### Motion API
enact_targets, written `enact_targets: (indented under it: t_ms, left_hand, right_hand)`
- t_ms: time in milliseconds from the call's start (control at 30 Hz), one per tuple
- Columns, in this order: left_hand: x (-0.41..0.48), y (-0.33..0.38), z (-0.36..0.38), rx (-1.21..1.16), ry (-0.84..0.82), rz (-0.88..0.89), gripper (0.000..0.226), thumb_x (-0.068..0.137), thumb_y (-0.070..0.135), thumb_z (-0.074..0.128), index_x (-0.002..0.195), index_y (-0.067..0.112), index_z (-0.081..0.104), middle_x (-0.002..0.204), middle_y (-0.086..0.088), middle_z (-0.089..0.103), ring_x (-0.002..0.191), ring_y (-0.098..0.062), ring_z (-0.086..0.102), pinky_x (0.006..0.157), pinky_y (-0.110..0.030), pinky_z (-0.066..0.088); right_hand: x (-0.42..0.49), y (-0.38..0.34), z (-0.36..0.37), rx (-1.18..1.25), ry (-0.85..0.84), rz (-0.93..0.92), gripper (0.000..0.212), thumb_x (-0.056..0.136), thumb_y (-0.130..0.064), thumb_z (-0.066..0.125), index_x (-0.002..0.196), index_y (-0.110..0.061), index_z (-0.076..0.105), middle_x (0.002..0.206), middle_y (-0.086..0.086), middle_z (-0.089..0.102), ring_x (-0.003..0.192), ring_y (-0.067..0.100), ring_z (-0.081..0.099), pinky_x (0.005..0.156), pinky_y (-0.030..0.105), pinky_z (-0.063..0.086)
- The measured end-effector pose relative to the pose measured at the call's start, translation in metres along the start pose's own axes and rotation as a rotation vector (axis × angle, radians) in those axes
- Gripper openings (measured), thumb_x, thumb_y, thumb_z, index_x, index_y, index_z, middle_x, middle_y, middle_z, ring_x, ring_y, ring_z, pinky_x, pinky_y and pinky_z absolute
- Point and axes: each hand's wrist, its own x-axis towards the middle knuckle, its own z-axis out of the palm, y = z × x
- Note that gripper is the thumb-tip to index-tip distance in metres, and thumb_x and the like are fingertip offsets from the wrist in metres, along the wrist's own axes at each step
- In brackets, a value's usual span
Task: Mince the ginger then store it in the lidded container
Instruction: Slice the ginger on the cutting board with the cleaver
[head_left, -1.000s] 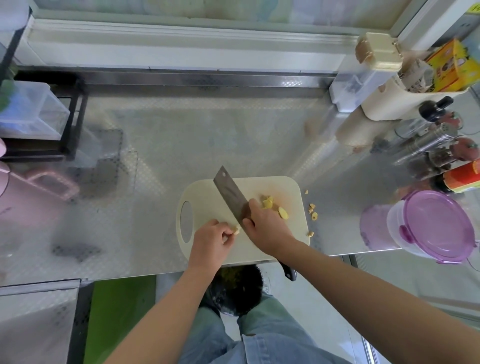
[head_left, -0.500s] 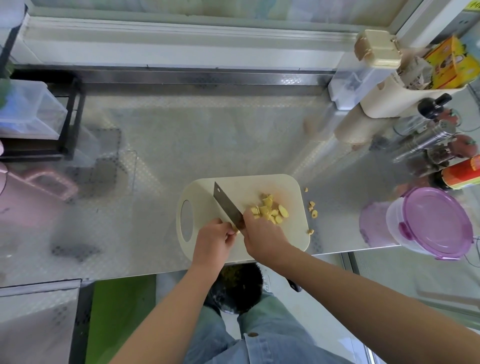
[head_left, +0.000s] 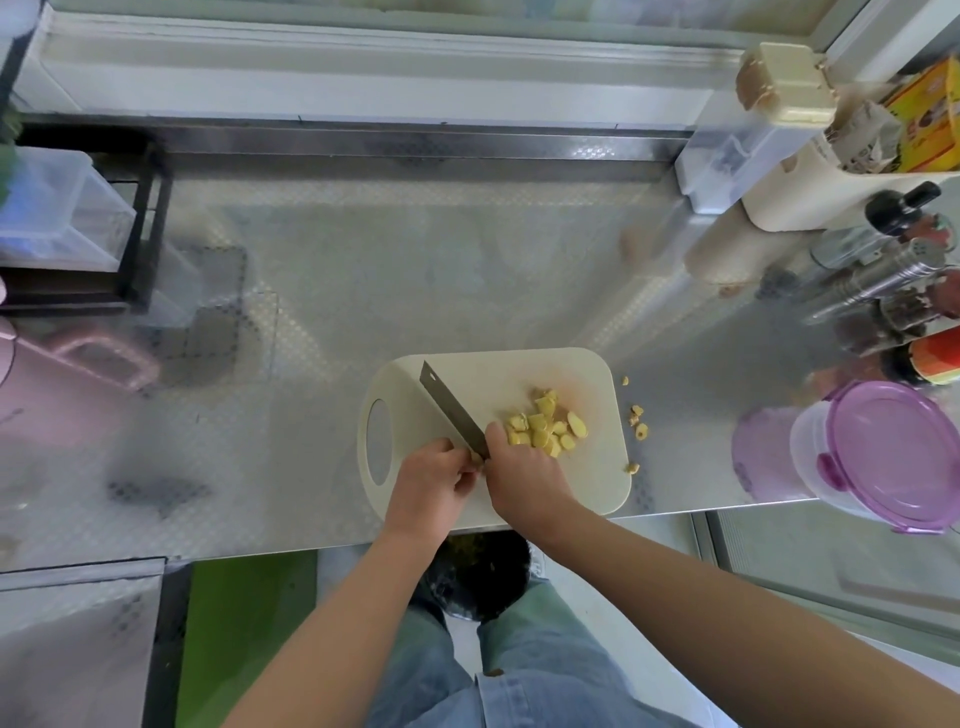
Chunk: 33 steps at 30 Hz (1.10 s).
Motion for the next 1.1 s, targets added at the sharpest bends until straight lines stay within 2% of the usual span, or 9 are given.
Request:
enact_targets:
  t_ms: [233,367,433,567,633,667,800,1000,1100]
  left_hand:
    - [-0.001,-0.009,0.007,-0.010,0.004,0.009,0.021,0.064,-0.003,0.081,0.059,0.010,0.065,0.059,-0.004,0.056,0.049,-0.023,0.054,0.044,-0.032,0.048]
    - [-0.002,-0.003,0.004,0.019,-0.008,0.028,0.023,0.065,-0.001,0.081,0.057,0.009,0.062,0.057,-0.004,0.053,0.047,-0.021,0.050,0.043,-0.030,0.045]
    - [-0.003,0.000,0.003,0.029,0.021,0.015,0.022,0.067,0.000,0.081,0.059,0.010,0.063,0.057,-0.004,0.053,0.047,-0.021,0.051,0.044,-0.031,0.046]
    - [-0.004,0.003,0.001,0.061,-0.003,-0.008,0.014,0.080,0.011,0.073,0.089,0.015,0.064,0.072,-0.002,0.059,0.062,-0.021,0.058,0.058,-0.038,0.053]
    - [-0.003,0.007,0.000,0.113,-0.034,0.012,0.025,0.083,0.013,0.069,0.106,0.019,0.063,0.076,-0.001,0.056,0.066,-0.021,0.058,0.060,-0.033,0.051]
    - [-0.002,0.008,-0.001,0.119,-0.039,0.018,0.025,0.083,0.014,0.069,0.106,0.020,0.065,0.076,-0.001,0.055,0.067,-0.021,0.058,0.059,-0.030,0.049]
    - [0.005,0.013,-0.005,0.115,-0.042,-0.107,0.010,0.084,0.026,0.070,0.091,0.019,0.068,0.080,0.003,0.062,0.071,-0.015,0.062,0.061,-0.026,0.048]
    - [0.006,0.019,-0.002,-0.142,0.097,-0.482,0.022,0.081,0.032,0.073,0.072,0.014,0.064,0.067,0.008,0.062,0.065,-0.014,0.056,0.061,-0.027,0.036]
    - [-0.001,0.013,0.006,-0.234,0.090,-0.595,0.031,0.081,0.038,0.070,0.059,0.018,0.062,0.055,0.006,0.062,0.057,-0.017,0.060,0.060,-0.031,0.044]
  right_hand:
    - [0.001,0.014,0.002,0.101,0.011,0.009,0.021,0.100,-0.023,0.040,0.114,-0.009,0.035,0.095,0.015,0.063,0.084,0.038,0.060,0.063,0.036,0.040]
    - [0.006,0.008,0.000,0.190,0.069,0.101,0.022,0.100,-0.022,0.041,0.116,-0.009,0.035,0.091,0.013,0.063,0.083,0.035,0.061,0.058,0.035,0.037]
    - [0.012,0.003,-0.003,0.112,0.054,0.065,0.022,0.101,-0.021,0.040,0.119,-0.011,0.033,0.090,0.012,0.062,0.081,0.033,0.062,0.056,0.035,0.038]
    - [0.020,0.013,-0.010,0.103,0.085,0.118,0.026,0.102,-0.022,0.038,0.125,-0.011,0.032,0.090,0.014,0.060,0.080,0.034,0.062,0.056,0.035,0.041]
    - [0.019,0.023,-0.012,0.157,0.103,0.141,0.027,0.101,-0.024,0.039,0.124,-0.011,0.032,0.092,0.015,0.061,0.078,0.033,0.061,0.056,0.035,0.042]
    - [0.017,0.028,-0.013,0.171,0.108,0.128,0.028,0.101,-0.024,0.039,0.124,-0.011,0.033,0.089,0.014,0.061,0.075,0.032,0.059,0.054,0.035,0.041]
    - [0.005,0.034,-0.017,0.230,0.122,0.072,0.021,0.099,-0.021,0.041,0.115,-0.009,0.037,0.077,0.007,0.051,0.066,0.027,0.049,0.048,0.032,0.031]
    - [-0.007,0.022,-0.012,0.247,0.066,0.003,0.016,0.097,-0.025,0.044,0.103,-0.014,0.034,0.080,0.009,0.054,0.069,0.031,0.053,0.055,0.035,0.038]
    - [-0.010,0.015,-0.009,0.237,0.070,0.013,0.016,0.098,-0.024,0.044,0.106,-0.012,0.036,0.081,0.007,0.052,0.069,0.029,0.050,0.056,0.033,0.037]
